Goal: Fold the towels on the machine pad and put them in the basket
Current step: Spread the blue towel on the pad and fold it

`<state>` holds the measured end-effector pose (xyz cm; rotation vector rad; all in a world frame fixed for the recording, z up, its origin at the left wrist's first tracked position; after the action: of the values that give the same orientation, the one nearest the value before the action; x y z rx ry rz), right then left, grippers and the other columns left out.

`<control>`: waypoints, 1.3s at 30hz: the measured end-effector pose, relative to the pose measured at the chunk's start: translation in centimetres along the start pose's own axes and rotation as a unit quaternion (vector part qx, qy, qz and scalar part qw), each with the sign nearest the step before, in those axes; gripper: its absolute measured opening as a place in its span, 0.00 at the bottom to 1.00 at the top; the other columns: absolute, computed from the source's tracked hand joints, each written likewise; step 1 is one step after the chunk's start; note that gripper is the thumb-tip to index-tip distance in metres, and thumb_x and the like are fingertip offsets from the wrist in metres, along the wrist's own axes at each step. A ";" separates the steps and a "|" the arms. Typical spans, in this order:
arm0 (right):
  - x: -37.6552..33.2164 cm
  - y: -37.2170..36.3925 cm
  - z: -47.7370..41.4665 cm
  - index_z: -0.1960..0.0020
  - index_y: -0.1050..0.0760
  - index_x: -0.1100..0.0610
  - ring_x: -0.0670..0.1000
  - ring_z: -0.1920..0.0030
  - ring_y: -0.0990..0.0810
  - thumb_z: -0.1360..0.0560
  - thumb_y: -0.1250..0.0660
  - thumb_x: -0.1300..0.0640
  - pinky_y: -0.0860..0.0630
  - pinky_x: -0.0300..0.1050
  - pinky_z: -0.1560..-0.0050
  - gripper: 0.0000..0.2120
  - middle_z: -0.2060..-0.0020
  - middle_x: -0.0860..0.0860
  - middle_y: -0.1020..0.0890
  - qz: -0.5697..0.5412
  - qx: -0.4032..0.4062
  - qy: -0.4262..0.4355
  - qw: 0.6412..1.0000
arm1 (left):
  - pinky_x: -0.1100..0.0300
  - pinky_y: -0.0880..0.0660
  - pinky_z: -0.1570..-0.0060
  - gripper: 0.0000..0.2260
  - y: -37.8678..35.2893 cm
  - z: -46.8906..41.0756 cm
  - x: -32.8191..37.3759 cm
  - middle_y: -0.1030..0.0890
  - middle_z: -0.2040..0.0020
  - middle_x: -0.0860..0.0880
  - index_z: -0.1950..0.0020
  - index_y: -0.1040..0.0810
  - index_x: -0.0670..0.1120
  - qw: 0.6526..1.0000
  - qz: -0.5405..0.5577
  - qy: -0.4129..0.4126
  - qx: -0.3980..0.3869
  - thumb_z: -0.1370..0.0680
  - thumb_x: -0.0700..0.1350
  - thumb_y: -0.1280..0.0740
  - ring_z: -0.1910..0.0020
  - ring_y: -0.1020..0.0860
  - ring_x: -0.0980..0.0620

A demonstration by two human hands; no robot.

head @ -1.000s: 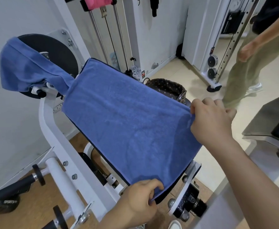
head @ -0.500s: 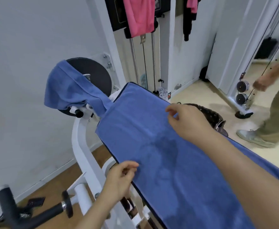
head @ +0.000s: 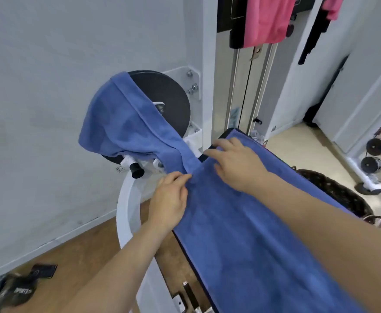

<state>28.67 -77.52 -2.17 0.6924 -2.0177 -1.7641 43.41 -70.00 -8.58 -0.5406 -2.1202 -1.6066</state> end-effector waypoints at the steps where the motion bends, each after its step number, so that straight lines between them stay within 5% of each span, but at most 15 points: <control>1: -0.9 -1.4 -0.1 0.29 0.33 0.45 0.55 0.32 0.36 0.21 0.42 0.51 0.32 0.51 0.45 0.21 0.29 0.49 0.33 0.023 -0.031 0.038 0.999 | 0.54 0.28 0.41 0.18 -0.7 -1.1 0.4 0.25 0.35 0.48 0.31 0.27 0.46 0.999 -0.016 -0.019 -0.027 0.21 0.39 0.42 0.40 0.26 0.45; 6: -1.2 -4.8 0.7 0.24 0.50 0.37 0.58 0.23 0.53 0.21 0.57 0.38 0.42 0.56 0.37 0.25 0.21 0.48 0.53 0.121 -0.119 0.080 0.982 | 0.52 0.27 0.47 0.26 -2.8 -3.1 -0.7 0.43 0.22 0.51 0.22 0.48 0.47 0.979 -0.144 0.058 -0.136 0.20 0.44 0.46 0.32 0.31 0.47; 9: -1.4 -5.0 0.2 0.25 0.59 0.32 0.60 0.23 0.59 0.20 0.52 0.38 0.42 0.57 0.36 0.26 0.22 0.47 0.59 0.131 -0.172 0.079 0.973 | 0.54 0.26 0.47 0.30 -3.2 -1.8 -0.9 0.47 0.21 0.52 0.21 0.51 0.47 0.981 -0.133 0.072 -0.122 0.21 0.43 0.43 0.30 0.33 0.48; 12: 0.1 -2.3 -1.4 0.26 0.43 0.40 0.58 0.27 0.40 0.24 0.40 0.49 0.31 0.55 0.41 0.28 0.25 0.50 0.39 -0.011 -0.073 0.006 0.997 | 0.57 0.26 0.54 0.18 -1.3 0.3 -1.9 0.29 0.34 0.55 0.33 0.29 0.51 0.995 0.011 0.094 0.040 0.23 0.41 0.37 0.41 0.24 0.49; 14: 3.1 0.5 -2.2 0.33 0.28 0.51 0.58 0.40 0.29 0.25 0.38 0.59 0.27 0.52 0.50 0.20 0.39 0.52 0.24 -0.042 0.082 -0.064 0.994 | 0.56 0.25 0.55 0.11 -0.2 1.9 -3.7 0.27 0.46 0.57 0.46 0.24 0.56 0.981 0.071 0.139 0.115 0.24 0.41 0.35 0.51 0.22 0.52; 16: 5.9 1.6 -2.9 0.41 0.24 0.57 0.60 0.46 0.28 0.25 0.39 0.62 0.28 0.52 0.53 0.14 0.47 0.55 0.22 0.009 0.133 -0.116 0.984 | 0.57 0.25 0.53 0.10 -0.7 3.0 -5.8 0.28 0.48 0.56 0.47 0.24 0.57 0.976 0.072 0.179 0.100 0.23 0.42 0.33 0.51 0.22 0.52; 19: 8.8 1.1 -3.7 0.49 0.21 0.60 0.61 0.49 0.25 0.22 0.40 0.59 0.27 0.51 0.53 0.10 0.52 0.57 0.21 -0.061 0.090 -0.195 0.975 | 0.64 0.29 0.53 0.10 -2.4 3.9 -8.2 0.24 0.45 0.56 0.45 0.24 0.57 0.962 0.121 0.242 0.045 0.23 0.44 0.32 0.47 0.23 0.54; 24: 11.7 0.5 -5.0 0.59 0.18 0.59 0.57 0.56 0.20 0.27 0.35 0.59 0.23 0.46 0.57 0.08 0.60 0.56 0.16 -0.248 0.063 -0.320 0.912 | 0.55 0.22 0.48 0.08 -2.7 4.4 -11.1 0.17 0.52 0.49 0.52 0.19 0.51 0.862 0.325 0.381 0.081 0.25 0.38 0.28 0.51 0.19 0.50; 34: 10.0 1.3 -5.9 0.54 0.25 0.65 0.61 0.56 0.23 0.28 0.41 0.68 0.25 0.52 0.58 0.08 0.57 0.59 0.19 -0.150 0.059 -0.257 0.953 | 0.66 0.29 0.60 0.05 -1.0 3.5 -10.0 0.19 0.59 0.53 0.56 0.21 0.48 0.918 0.208 0.325 0.094 0.24 0.39 0.30 0.56 0.21 0.56; 36: 9.9 2.1 -5.6 0.53 0.24 0.62 0.58 0.58 0.21 0.27 0.42 0.67 0.24 0.50 0.57 0.08 0.60 0.56 0.19 -0.205 0.078 -0.254 0.942 | 0.62 0.26 0.57 0.05 -0.1 4.2 -9.3 0.18 0.59 0.51 0.57 0.21 0.48 0.917 0.220 0.316 0.108 0.24 0.38 0.31 0.57 0.20 0.54; 39: 9.9 2.4 -4.2 0.55 0.24 0.54 0.53 0.64 0.18 0.24 0.43 0.64 0.19 0.52 0.52 0.10 0.64 0.53 0.19 -0.388 0.055 -0.273 0.878 | 0.54 0.22 0.53 0.08 1.5 5.9 -7.7 0.16 0.61 0.50 0.56 0.19 0.49 0.897 0.290 0.311 0.125 0.24 0.35 0.31 0.58 0.18 0.51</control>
<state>22.79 -86.46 0.45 1.2986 -2.4096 -2.5313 50.07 -64.32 -13.06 -0.4358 -1.4594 -0.9714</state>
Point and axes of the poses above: each hand's wrist, its own z-axis away from the middle knuckle, its own y-axis out of the back of the hand, x = y × z, the point moved 7 cm from there along -z, towards the middle knuckle
